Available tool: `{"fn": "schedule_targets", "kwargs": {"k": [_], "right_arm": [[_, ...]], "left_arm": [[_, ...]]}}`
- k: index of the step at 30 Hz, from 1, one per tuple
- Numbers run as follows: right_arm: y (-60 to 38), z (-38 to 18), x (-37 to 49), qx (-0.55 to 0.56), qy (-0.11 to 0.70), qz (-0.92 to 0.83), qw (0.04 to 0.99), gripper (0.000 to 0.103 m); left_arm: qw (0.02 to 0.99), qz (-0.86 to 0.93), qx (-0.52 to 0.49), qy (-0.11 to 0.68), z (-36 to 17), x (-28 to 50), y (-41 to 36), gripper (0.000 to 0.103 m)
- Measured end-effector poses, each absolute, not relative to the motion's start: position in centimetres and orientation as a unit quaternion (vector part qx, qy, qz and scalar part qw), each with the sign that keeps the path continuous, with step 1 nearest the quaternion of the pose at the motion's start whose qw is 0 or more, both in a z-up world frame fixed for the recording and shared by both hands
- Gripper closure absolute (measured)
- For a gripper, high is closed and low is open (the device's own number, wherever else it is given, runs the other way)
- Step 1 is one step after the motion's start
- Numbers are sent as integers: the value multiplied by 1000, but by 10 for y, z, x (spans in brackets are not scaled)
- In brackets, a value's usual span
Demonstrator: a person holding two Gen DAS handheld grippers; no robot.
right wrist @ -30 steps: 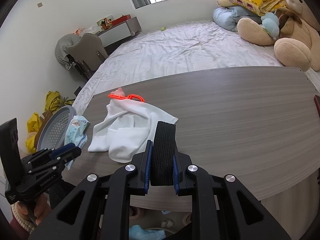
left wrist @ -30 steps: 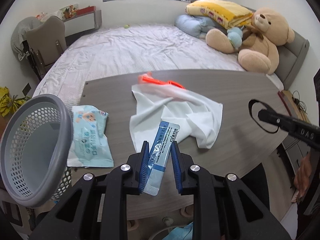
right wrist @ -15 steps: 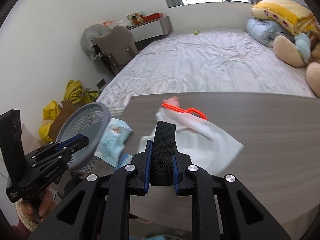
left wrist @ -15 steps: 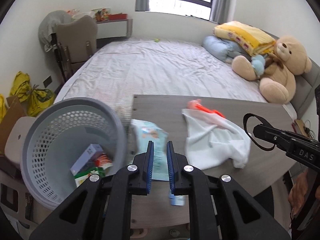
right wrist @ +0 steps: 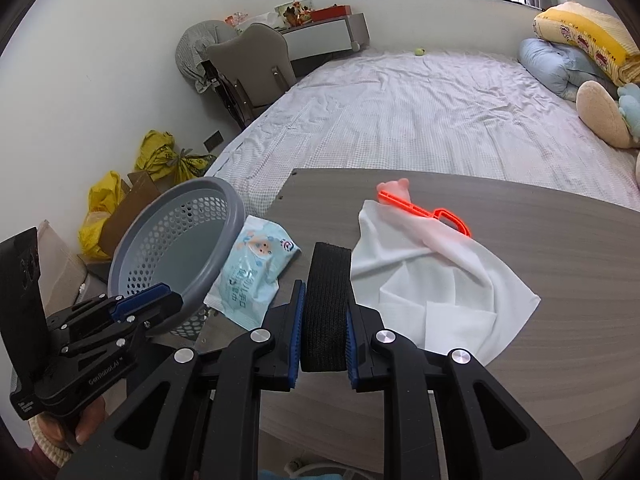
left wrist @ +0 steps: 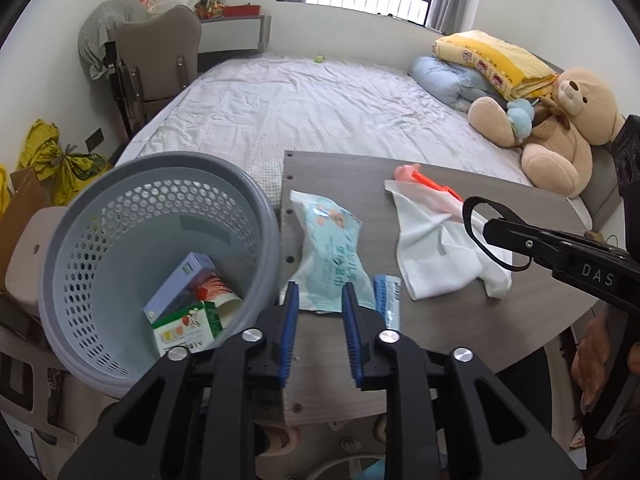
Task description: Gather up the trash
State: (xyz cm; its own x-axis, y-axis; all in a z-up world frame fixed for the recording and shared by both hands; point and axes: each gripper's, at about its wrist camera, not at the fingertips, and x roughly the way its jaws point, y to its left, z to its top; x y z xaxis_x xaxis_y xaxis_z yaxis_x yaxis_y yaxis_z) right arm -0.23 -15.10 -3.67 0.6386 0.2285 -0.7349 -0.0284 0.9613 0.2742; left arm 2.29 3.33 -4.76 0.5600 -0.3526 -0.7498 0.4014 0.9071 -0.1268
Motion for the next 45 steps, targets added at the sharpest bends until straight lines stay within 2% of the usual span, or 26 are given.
{"fn": "schedule_targets", "kwargs": {"k": [4,19,24,25,26,27,35,45], "right_arm": [[-160,-37,-8,125,416,66,898,86],[-201,-38,-30,165,400,55,900,86],[-210,-41,-33,175,398,53,899,86],[-211,-41,-33,177,398,53,899,86],[-212,-42,-33,179,398,54,898,86],[-212,-43,-33,180,398,54,898,86],[-214,-45,-33,185,398,53,897,86],[-199,-38,-27,172,396,63,900,86]], "left_arm": [[878,-225,33,421,-51,14,18,46],[852,-218,86,467,-97,14,-40,44],[855,-209,99,465,-101,16,-43,54],[856,-207,102,463,-101,16,-44,61],[857,-206,105,461,-100,16,-45,74],[855,-210,105,461,-99,14,-46,83],[854,-215,103,462,-94,5,-46,85],[876,-212,62,429,-54,2,-22,85]]}}
